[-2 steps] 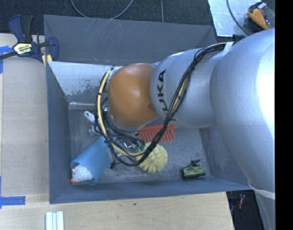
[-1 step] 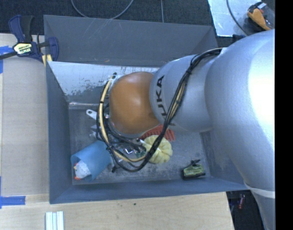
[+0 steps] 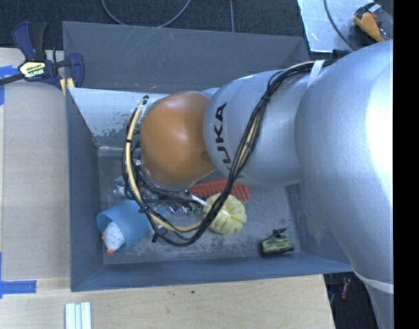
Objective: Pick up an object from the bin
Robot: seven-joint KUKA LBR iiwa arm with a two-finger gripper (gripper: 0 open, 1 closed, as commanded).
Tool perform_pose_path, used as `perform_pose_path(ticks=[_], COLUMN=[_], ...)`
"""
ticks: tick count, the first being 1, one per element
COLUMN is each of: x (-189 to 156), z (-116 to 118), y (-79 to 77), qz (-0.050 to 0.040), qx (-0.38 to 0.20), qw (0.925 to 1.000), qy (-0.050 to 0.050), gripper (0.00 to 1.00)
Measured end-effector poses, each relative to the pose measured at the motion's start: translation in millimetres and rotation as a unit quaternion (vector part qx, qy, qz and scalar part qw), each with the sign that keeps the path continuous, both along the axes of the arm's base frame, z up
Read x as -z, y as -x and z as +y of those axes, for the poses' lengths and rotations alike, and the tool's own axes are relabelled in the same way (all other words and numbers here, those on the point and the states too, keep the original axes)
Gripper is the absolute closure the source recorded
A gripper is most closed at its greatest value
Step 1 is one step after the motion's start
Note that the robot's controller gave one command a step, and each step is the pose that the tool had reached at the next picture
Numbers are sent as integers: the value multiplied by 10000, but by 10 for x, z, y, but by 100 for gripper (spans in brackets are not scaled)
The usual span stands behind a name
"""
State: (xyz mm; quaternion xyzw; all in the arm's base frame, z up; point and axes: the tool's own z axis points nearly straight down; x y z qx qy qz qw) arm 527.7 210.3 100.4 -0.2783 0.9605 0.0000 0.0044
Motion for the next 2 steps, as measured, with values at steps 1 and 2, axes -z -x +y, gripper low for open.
perform_pose_path(ticks=[1, 2], x=[282, 287], z=[308, 311], y=[209, 68], qz=[-8, 2], qx=[-1389, -984], qw=[9903, 9951], qy=[38, 48], gripper=[0, 100])
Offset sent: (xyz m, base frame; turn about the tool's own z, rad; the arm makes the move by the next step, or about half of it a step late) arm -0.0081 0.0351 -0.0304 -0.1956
